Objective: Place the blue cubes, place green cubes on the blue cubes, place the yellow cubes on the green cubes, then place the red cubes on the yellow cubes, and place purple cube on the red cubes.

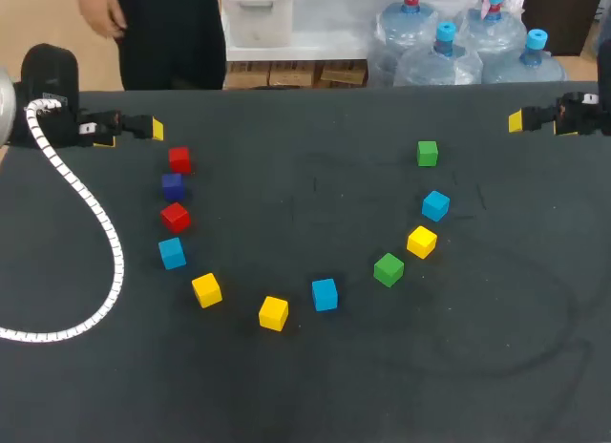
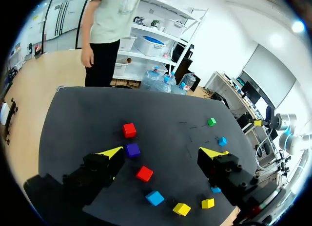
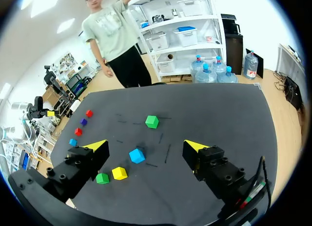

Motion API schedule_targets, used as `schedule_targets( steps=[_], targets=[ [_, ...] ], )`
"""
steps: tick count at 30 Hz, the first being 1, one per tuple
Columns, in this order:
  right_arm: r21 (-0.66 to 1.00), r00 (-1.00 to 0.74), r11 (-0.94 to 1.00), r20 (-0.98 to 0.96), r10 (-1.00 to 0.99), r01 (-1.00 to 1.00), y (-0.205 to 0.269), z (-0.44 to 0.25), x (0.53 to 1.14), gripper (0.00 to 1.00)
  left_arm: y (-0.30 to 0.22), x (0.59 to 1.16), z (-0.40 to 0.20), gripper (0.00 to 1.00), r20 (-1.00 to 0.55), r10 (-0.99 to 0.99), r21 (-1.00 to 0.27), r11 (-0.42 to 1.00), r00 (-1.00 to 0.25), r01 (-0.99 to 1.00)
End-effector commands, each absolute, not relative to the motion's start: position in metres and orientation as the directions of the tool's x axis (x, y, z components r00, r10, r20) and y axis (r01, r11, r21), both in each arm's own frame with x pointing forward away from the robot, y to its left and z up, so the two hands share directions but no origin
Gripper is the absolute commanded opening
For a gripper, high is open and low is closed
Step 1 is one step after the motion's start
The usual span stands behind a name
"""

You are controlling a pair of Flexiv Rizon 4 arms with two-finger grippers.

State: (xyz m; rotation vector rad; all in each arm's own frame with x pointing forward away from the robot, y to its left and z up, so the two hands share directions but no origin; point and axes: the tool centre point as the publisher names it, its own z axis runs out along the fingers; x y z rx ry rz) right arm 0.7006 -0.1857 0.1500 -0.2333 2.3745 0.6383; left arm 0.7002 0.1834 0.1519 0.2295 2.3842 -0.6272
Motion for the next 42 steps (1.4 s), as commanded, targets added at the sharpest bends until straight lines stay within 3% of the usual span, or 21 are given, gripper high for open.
schedule_targets(
  steps=[1,6,28,42],
  targets=[
    [0.382,-0.766,0.867,-0.642,0.000,-0.320,-0.185,0.150,0.700,1.00,0.185,0.700,0.151,1.00,-0.640,0.002,-0.382,0.867,-0.768,0.320],
    [0.392,-0.758,0.850,-0.652,-0.012,-0.351,-0.181,0.151,0.698,1.00,0.185,0.700,0.151,1.00,-0.640,0.002,-0.382,0.867,-0.768,0.320],
    [0.296,-0.642,0.629,-0.631,-0.436,-0.719,-0.119,0.146,0.665,1.00,0.185,0.700,0.151,1.00,-0.640,0.002,-0.382,0.867,-0.768,0.320],
    [0.310,-0.649,0.621,-0.619,-0.442,-0.720,-0.118,0.142,0.665,1.00,0.185,0.700,0.151,1.00,-0.640,0.002,-0.382,0.867,-0.768,0.320]
  ],
)
